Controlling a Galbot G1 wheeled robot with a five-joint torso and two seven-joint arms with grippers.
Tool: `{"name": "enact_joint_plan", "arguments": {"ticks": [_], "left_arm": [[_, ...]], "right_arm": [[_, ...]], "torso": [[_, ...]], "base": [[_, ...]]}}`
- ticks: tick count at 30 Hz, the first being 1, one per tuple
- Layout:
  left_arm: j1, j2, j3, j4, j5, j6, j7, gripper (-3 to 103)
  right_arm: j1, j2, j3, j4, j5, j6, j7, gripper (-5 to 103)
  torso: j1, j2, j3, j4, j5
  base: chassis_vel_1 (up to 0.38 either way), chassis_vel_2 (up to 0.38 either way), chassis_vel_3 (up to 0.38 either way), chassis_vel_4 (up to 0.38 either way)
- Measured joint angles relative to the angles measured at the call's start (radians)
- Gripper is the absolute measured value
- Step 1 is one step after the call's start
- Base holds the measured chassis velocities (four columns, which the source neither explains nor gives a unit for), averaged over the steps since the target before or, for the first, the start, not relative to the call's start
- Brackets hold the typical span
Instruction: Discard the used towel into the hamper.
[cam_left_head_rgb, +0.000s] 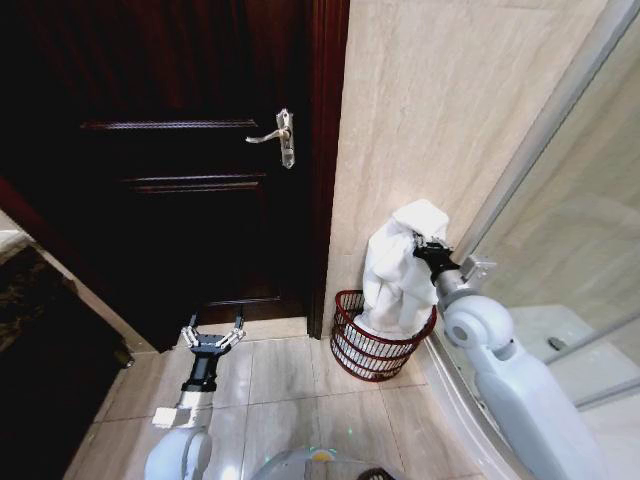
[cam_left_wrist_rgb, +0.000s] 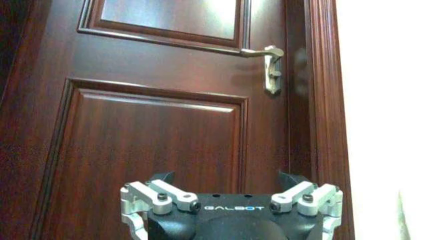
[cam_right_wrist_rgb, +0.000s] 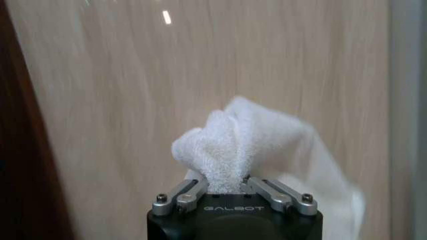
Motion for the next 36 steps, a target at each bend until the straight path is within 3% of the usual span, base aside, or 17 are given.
{"name": "enact_joint_plan", "arguments": {"ticks": [3, 5, 6, 7, 8, 10, 17, 23, 27, 36], "left_arm": [[-0.006, -0.005, 0.004, -0.005, 0.01, 0.008, -0.001, 100], [-0.006, -0.006, 0.004, -0.007, 0.01, 0.009, -0.002, 100], [-0.007, -0.007, 0.004, -0.011, 0.011, 0.011, -0.003, 100], [-0.007, -0.008, 0.003, -0.012, 0.011, 0.011, -0.003, 100], [-0.007, -0.008, 0.003, -0.012, 0.011, 0.011, -0.003, 100], [-0.004, -0.013, -0.002, -0.011, 0.01, 0.007, -0.004, 100], [0.015, -0.02, -0.011, -0.008, 0.004, -0.012, -0.003, 100], [0.024, -0.018, -0.022, -0.006, -0.008, -0.022, -0.003, 100], [0.024, -0.015, -0.024, -0.002, -0.012, -0.022, -0.003, 100], [0.003, -0.011, -0.017, 0.008, -0.011, -0.01, -0.004, 100]], "right_arm": [[-0.006, 0.065, -0.026, -0.091, 0.25, -0.102, 0.137, 12], [0.002, 0.075, -0.028, -0.122, 0.3, -0.12, 0.161, 12], [0.022, 0.087, -0.028, -0.175, 0.407, -0.148, 0.22, 12], [0.035, 0.091, -0.027, -0.199, 0.469, -0.161, 0.259, 12], [0.035, 0.091, -0.027, -0.199, 0.469, -0.161, 0.259, 12], [0.083, 0.104, -0.021, -0.282, 0.632, -0.194, 0.362, 12], [0.189, 0.119, -0.024, -0.5, 0.695, -0.229, 0.377, 12], [0.234, 0.147, -0.024, -0.645, 0.675, -0.23, 0.356, 12], [0.23, 0.17, -0.023, -0.695, 0.652, -0.229, 0.343, 12], [0.229, 0.246, -0.02, -0.863, 0.486, -0.227, 0.248, 11]], "torso": [[0.0, 0.0, 0.0, 0.0, 0.0002], [0.0, 0.0, 0.0, 0.0001, 0.0005], [0.0, 0.0, 0.0, 0.0002, 0.0002], [0.0, 0.0, 0.0, 0.0001, -0.0001], [0.0, 0.0, 0.0, 0.0001, -0.0001], [0.0, 0.0, 0.0, 0.0001, 0.0], [0.0, 0.0, 0.0, 0.0002, -0.0003], [0.0, 0.0, 0.0, 0.0002, -0.0001], [0.0, 0.0, 0.0, 0.0002, -0.0001], [0.0, 0.0, 0.0, 0.0003, -0.0001]], "base": [[0.0, 0.0, 0.0, 0.0], [0.0, 0.0, 0.0, 0.0], [0.0, 0.0, 0.0, 0.0], [0.0, 0.0, 0.0, 0.0], [0.0, 0.0, 0.0, 0.0], [0.0, 0.0, 0.0, 0.0], [0.0, 0.0, 0.0, 0.0], [0.0, 0.0, 0.0, 0.0], [0.0, 0.0, 0.0, 0.0], [0.0, 0.0, 0.0, 0.0]]}}
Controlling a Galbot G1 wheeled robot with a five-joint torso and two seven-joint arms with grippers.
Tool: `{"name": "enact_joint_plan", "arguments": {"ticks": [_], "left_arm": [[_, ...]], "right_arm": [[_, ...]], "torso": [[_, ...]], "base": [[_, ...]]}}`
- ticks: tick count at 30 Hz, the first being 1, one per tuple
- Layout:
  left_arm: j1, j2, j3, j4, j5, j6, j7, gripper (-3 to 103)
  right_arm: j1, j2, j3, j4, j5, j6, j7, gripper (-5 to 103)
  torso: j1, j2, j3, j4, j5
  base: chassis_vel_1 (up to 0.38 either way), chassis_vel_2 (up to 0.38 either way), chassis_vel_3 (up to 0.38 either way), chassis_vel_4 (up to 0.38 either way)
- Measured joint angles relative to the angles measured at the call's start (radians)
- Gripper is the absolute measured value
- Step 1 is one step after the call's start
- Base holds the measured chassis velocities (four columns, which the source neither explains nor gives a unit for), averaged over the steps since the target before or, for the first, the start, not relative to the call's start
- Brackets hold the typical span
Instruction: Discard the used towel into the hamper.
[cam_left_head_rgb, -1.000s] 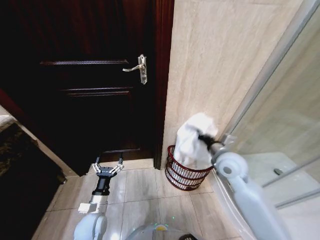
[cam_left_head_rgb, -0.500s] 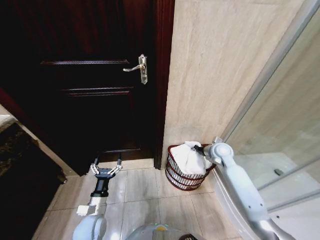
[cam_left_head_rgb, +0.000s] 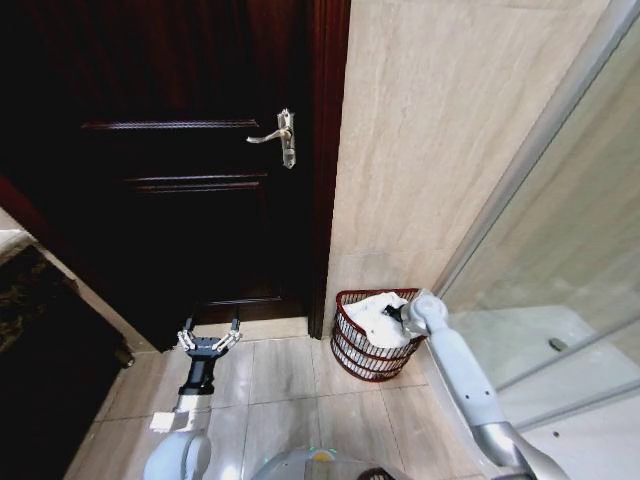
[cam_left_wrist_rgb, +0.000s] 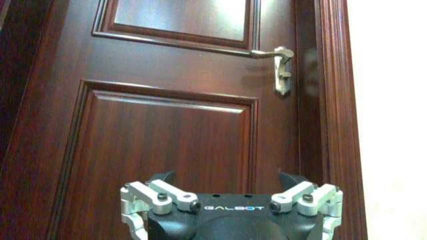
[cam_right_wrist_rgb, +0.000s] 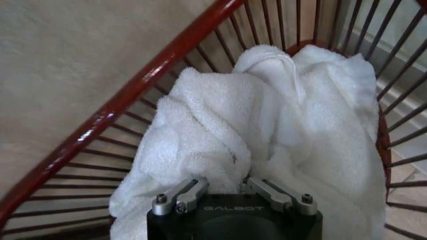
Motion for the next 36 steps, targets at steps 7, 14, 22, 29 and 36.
{"name": "enact_joint_plan", "arguments": {"ticks": [7, 14, 22, 29, 36], "left_arm": [[-0.011, 0.006, 0.003, 0.014, -0.001, 0.005, -0.001, 100], [-0.02, 0.006, 0.012, 0.029, -0.004, 0.002, 0.0, 100], [-0.019, 0.02, 0.007, 0.043, -0.023, -0.011, 0.004, 100], [-0.016, 0.025, 0.004, 0.045, -0.034, -0.011, 0.005, 100], [-0.015, 0.033, -0.002, 0.047, -0.043, -0.013, 0.005, 100]], "right_arm": [[0.002, -0.013, 0.007, 0.053, 0.0, 0.0, 0.016, 20], [-0.091, -0.097, 0.037, 0.324, -0.029, 0.029, 0.074, 47], [-0.224, -0.159, 0.072, 0.605, -0.01, 0.036, 0.102, 80], [-0.341, -0.163, 0.037, 0.83, 0.021, 0.022, 0.154, 99], [-0.406, -0.161, 0.03, 0.838, 0.099, 0.004, 0.203, 100]], "torso": [[0.0, 0.0, 0.0, -0.0002, 0.0004], [0.0, 0.0, 0.0, -0.0005, 0.0002], [0.0, 0.0, 0.0, -0.0003, -0.0001], [0.0, 0.0, 0.0, -0.0001, 0.0001], [0.0, 0.0, 0.0, -0.0004, 0.0001]], "base": [[0.0, 0.0, 0.0, 0.0], [0.0, 0.0, 0.0, 0.0], [0.0, 0.0, 0.0, 0.0], [0.0, 0.0, 0.0, 0.0], [0.0, 0.0, 0.0, 0.0]]}}
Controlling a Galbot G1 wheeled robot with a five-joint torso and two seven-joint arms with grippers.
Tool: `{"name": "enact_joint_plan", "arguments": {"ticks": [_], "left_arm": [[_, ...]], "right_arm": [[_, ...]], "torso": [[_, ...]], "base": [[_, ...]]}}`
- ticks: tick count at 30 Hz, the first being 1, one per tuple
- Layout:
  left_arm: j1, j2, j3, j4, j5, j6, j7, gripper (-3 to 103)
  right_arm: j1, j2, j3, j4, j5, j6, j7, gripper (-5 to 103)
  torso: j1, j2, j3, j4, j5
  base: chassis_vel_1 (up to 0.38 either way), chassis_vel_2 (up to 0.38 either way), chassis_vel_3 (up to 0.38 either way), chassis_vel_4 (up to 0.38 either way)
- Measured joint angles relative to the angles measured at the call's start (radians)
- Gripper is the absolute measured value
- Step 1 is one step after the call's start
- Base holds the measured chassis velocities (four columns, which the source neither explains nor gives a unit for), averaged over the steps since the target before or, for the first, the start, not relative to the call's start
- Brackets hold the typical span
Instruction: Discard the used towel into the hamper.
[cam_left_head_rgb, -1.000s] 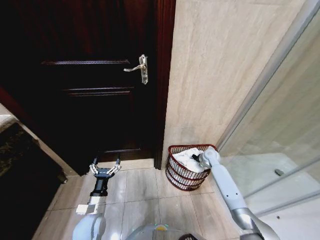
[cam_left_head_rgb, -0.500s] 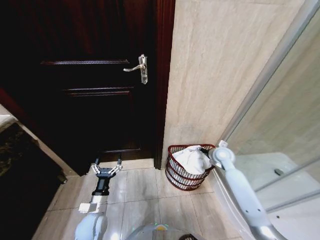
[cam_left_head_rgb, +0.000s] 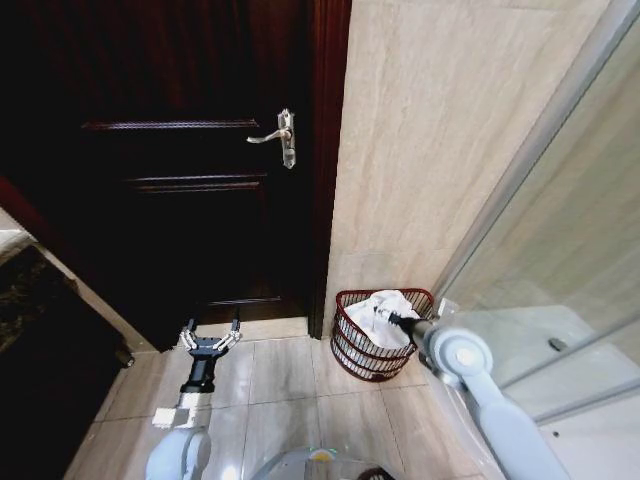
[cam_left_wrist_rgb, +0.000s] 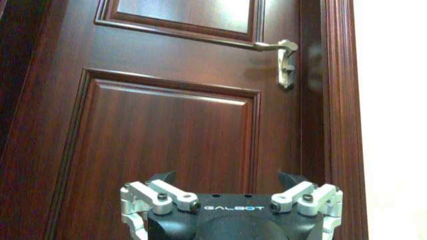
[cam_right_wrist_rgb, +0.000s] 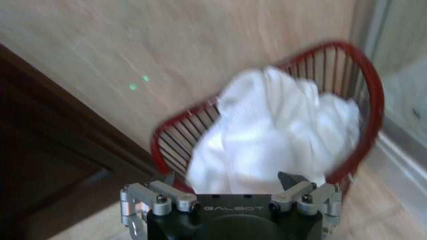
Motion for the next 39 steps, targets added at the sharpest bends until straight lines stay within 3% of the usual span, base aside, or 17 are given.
{"name": "enact_joint_plan", "arguments": {"ticks": [2, 8, 13, 16, 18, 19, 21, 26, 29, 30, 34, 39], "left_arm": [[-0.006, 0.001, 0.0, 0.0, 0.0, 0.003, 0.0, 100], [-0.018, -0.002, 0.003, -0.001, 0.006, 0.019, -0.002, 100], [-0.023, -0.005, 0.005, -0.002, 0.018, 0.025, -0.004, 100], [-0.023, -0.007, 0.002, -0.004, 0.019, 0.026, -0.005, 100], [-0.023, -0.007, -0.004, -0.004, 0.019, 0.026, -0.007, 100], [-0.023, -0.007, -0.004, -0.004, 0.019, 0.026, -0.007, 100], [-0.023, -0.005, -0.006, -0.006, 0.019, 0.026, -0.008, 100], [-0.023, -0.003, -0.008, -0.009, 0.018, 0.026, -0.008, 100], [-0.023, 0.0, -0.009, -0.009, 0.014, 0.026, -0.008, 100], [-0.023, 0.0, -0.009, -0.009, 0.014, 0.026, -0.008, 100], [-0.025, -0.001, -0.009, -0.002, 0.009, 0.025, -0.008, 100], [-0.024, 0.0, -0.01, 0.001, 0.001, 0.021, -0.008, 100]], "right_arm": [[0.014, 0.016, 0.002, -0.047, 0.091, -0.001, 0.037, 100], [0.079, 0.044, 0.017, -0.153, 0.148, 0.0, -0.004, 100], [0.119, 0.053, 0.0, -0.243, 0.044, -0.001, -0.136, 100], [0.147, 0.059, -0.006, -0.302, 0.031, 0.0, -0.156, 100], [0.169, 0.058, -0.027, -0.386, -0.071, 0.022, -0.259, 100], [0.169, 0.058, -0.027, -0.386, -0.071, 0.022, -0.259, 100], [0.193, 0.057, -0.038, -0.45, -0.138, 0.027, -0.333, 100], [0.24, 0.047, -0.062, -0.547, -0.221, 0.009, -0.389, 100], [0.265, 0.013, -0.115, -0.623, -0.417, -0.003, -0.509, 100], [0.265, 0.013, -0.115, -0.623, -0.417, -0.003, -0.509, 100], [0.3, -0.01, -0.179, -0.693, -0.573, -0.004, -0.588, 100], [0.35, -0.013, -0.227, -0.774, -0.633, -0.005, -0.655, 100]], "torso": [[0.0, 0.0, 0.0, 0.0001, 0.0], [0.0, 0.0, 0.0, 0.0003, -0.0002], [0.0, 0.0, 0.0, 0.0002, 0.0002], [0.0, 0.0, 0.0, 0.0002, -0.0001], [0.0, 0.0, 0.0, 0.0002, 0.0001], [0.0, 0.0, 0.0, 0.0002, 0.0001], [0.0, 0.0, 0.0, 0.0002, 0.0001], [0.0, 0.0, 0.0, 0.0003, 0.0002], [0.0, 0.0, 0.0, 0.0002, 0.0], [0.0, 0.0, 0.0, 0.0002, 0.0], [0.0, 0.0, 0.0, 0.0, -0.0002], [0.0, 0.0, 0.0, 0.0001, -0.0002]], "base": [[0.0, 0.0, 0.0, 0.0], [0.0, 0.0, 0.0, 0.0], [0.0, 0.0, 0.0, 0.0], [0.0, 0.0, 0.0, 0.0], [0.0, 0.0, 0.0, 0.0], [0.0, 0.0, 0.0, 0.0], [0.0, 0.0, 0.0, 0.0], [0.0, 0.0, 0.0, 0.0], [0.0, 0.0, 0.0, 0.0], [0.0, 0.0, 0.0, 0.0], [0.0, 0.0, 0.0, 0.0], [0.0, 0.0, 0.0, 0.0]]}}
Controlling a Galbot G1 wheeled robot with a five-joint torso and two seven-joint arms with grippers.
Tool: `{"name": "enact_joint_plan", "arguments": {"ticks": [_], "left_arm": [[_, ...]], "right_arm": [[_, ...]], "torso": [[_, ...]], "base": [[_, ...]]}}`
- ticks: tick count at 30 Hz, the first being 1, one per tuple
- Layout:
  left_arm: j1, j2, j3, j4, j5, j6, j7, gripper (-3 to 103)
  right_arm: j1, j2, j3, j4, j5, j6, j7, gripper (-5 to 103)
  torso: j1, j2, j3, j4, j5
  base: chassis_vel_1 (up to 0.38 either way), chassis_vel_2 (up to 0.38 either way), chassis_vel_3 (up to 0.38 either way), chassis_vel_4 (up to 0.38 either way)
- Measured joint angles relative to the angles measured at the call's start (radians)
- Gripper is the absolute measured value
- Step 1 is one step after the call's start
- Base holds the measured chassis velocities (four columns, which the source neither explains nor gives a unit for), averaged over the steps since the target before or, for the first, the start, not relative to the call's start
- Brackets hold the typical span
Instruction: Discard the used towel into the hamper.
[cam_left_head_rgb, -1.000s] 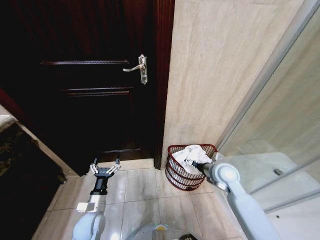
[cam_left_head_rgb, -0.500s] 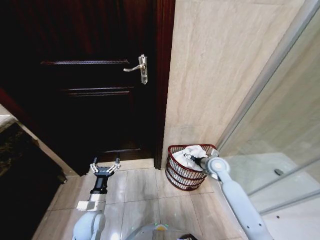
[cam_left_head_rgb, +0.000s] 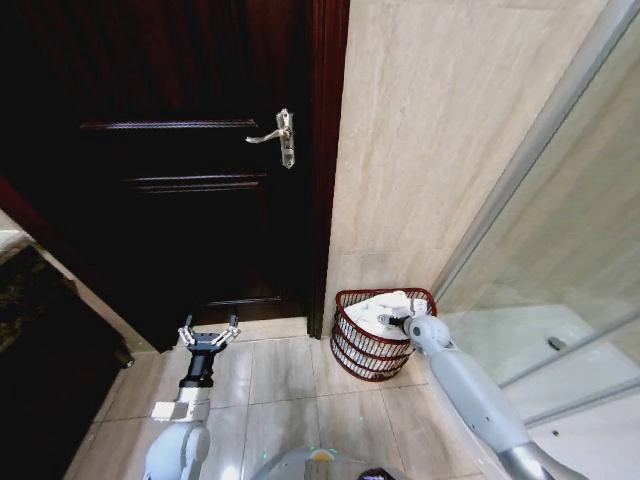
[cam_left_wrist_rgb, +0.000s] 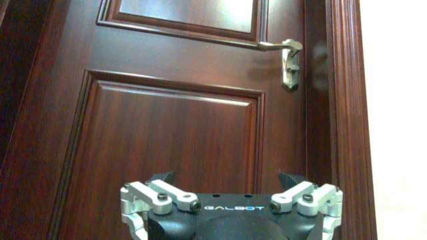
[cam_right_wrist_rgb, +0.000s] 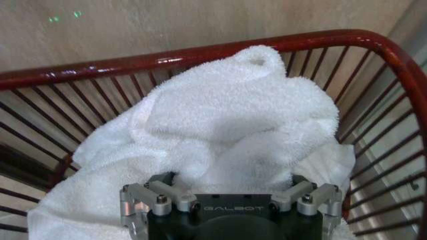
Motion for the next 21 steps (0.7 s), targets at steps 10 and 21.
{"name": "enact_joint_plan", "arguments": {"ticks": [10, 21], "left_arm": [[0.004, 0.001, -0.006, 0.006, -0.016, -0.011, 0.003, 100], [-0.016, -0.004, 0.012, -0.006, -0.016, 0.002, 0.004, 100]], "right_arm": [[0.026, 0.03, -0.016, -0.064, 0.048, -0.001, 0.014, 100], [-0.096, 0.006, 0.08, 0.319, 0.043, 0.022, 0.203, 100]], "torso": [[0.0, 0.0, 0.0, 0.0, 0.0001], [0.0, 0.0, 0.0, 0.0003, 0.0006]], "base": [[0.0, 0.0, 0.0, 0.0], [0.0, 0.0, 0.0, 0.0]]}}
